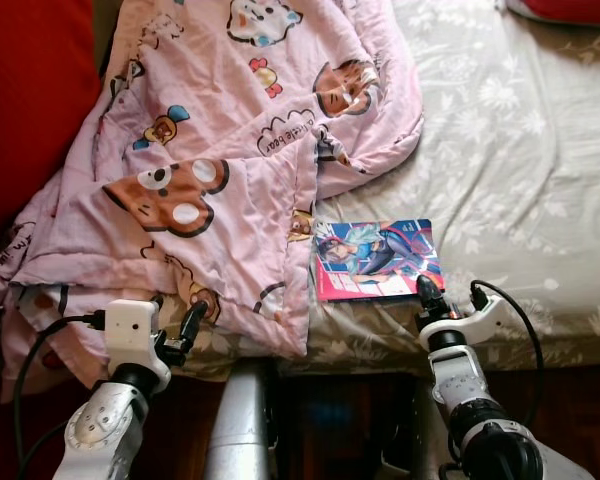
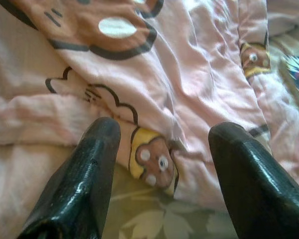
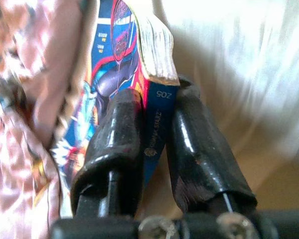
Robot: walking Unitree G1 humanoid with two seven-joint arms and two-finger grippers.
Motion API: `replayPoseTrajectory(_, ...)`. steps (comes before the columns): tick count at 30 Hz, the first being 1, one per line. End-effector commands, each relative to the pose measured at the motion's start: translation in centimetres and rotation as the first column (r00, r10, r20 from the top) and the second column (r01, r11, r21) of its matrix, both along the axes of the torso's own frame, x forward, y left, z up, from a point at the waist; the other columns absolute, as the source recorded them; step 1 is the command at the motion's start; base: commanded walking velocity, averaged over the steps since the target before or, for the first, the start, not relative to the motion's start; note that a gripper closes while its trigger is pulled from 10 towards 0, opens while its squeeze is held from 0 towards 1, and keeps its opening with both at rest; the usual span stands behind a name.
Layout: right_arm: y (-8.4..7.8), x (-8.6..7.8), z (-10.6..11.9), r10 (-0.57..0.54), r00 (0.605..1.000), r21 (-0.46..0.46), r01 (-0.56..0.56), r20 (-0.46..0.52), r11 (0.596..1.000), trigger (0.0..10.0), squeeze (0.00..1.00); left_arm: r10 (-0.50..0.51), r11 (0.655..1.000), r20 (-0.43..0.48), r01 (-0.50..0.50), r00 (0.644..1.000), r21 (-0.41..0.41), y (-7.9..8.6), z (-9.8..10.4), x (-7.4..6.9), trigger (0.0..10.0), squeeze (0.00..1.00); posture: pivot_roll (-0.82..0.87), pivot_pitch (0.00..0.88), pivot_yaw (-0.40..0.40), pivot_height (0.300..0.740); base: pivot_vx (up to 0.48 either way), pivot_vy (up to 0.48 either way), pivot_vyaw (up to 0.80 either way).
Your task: Clean up the room
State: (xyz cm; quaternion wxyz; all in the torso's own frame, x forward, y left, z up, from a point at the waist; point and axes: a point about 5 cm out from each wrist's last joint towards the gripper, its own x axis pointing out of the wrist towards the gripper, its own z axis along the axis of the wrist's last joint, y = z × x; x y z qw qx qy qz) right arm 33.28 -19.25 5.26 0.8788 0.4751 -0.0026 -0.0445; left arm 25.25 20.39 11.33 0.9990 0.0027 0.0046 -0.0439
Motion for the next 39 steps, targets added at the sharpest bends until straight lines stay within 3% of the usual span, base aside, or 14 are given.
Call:
replayPoseTrajectory(1,-1.9,-0.7,-0.2,-0.077,0.997,-0.072,0.076,-0.011,0.995,0.0,0.0,0.024,1.0,-0.028,-0.024,0.999,0.016,0.3,-1.1,0.1,10.0,0.0,0.22,0.16,-0.003,0.591,0.0,0.0,0.0)
replayPoseTrajectory(6,-3.0,-1.1,1.6,-0.055,0.993,-0.292,0.083,0.103,0.953,0.0,0.0,0.055,0.997,-0.009,-0.056,0.998,-0.048,-0.2,-1.7,1.4,10.0,0.0,0.16,0.091,-0.033,0.591,0.0,0.0,0.0)
replayPoseTrajectory(10,-2.6,-1.4,2.2,-0.023,0.993,-0.413,0.069,0.117,0.908,0.0,0.0,0.091,0.993,-0.026,-0.092,0.996,-0.067,0.3,-2.6,2.0,10.0,0.0,0.12,0.039,-0.035,0.591,0.0,0.0,0.0)
replayPoseTrajectory(11,-2.3,-1.5,2.5,0.003,0.993,-0.461,0.054,0.122,0.886,0.4,0.0,0.096,0.993,-0.037,-0.098,0.995,-0.067,0.4,-3.1,2.1,10.0,0.0,0.11,0.031,-0.035,0.591,0.0,0.0,0.0)
replayPoseTrajectory(12,-2.0,-1.5,2.6,0.027,0.993,-0.496,0.035,0.119,0.868,9.0,0.0,0.096,0.993,-0.053,-0.099,0.994,-0.06,0.4,-3.6,2.2,10.0,0.0,0.1,0.024,-0.033,0.591,0.0,0.0,0.0)
replayPoseTrajectory(13,-1.9,-1.5,2.6,0.036,0.993,-0.507,0.028,0.116,0.862,9.0,0.0,0.096,0.993,-0.06,-0.099,0.994,-0.058,0.5,-3.8,2.2,10.0,0.0,0.1,0.024,-0.033,0.591,0.0,0.0,0.0)
replayPoseTrajectory(14,-1.8,-1.4,2.6,0.051,0.993,-0.522,0.012,0.108,0.853,10.0,0.0,0.095,0.993,-0.071,-0.099,0.993,-0.058,0.4,-4.1,2.1,10.0,0.0,0.09,0.021,-0.031,0.591,0.0,0.0,0.0)
replayPoseTrajectory(20,-1.3,-1.8,2.8,0.118,0.99,-0.599,-0.05,0.075,0.799,10.0,0.0,0.091,0.994,-0.098,-0.097,0.991,-0.055,0.4,-5.3,2.0,10.0,0.0,0.06,0.007,-0.029,0.591,0.0,0.0,0.0)
replayPoseTrajectory(24,-0.9,-2.0,2.5,0.131,0.991,-0.653,-0.082,0.027,0.753,10.0,0.0,0.094,0.993,-0.084,-0.1,0.992,-0.064,0.4,-5.3,2.8,10.0,0.0,0.05,0.0,-0.03,0.6,0.0,0.0,0.0)
replayPoseTrajectory(30,-0.1,-2.6,2.3,0.101,0.994,-0.632,-0.056,0.036,0.773,10.0,0.0,0.097,0.991,-0.067,-0.102,0.993,-0.083,-0.1,-5.3,3.4,10.0,0.0,0.03,0.0,-0.037,0.64,0.0,0.0,0.0)
replayPoseTrajectory(32,-0.1,-3.0,1.8,0.106,0.994,-0.669,-0.074,0.008,0.74,10.0,0.0,0.087,0.992,-0.069,-0.093,0.994,-0.086,-0.5,-5.6,3.5,10.0,0.0,0.02,0.0,-0.043,0.655,0.0,0.0,0.0)
replayPoseTrajectory(39,-1.1,-3.5,2.1,0.082,0.997,-0.694,-0.059,0.0,0.717,10.0,0.0,0.089,0.992,-0.065,-0.094,0.994,-0.083,-0.8,-6.0,4.0,10.0,0.0,0.02,0.0,-0.065,0.7,0.0,0.0,0.0)
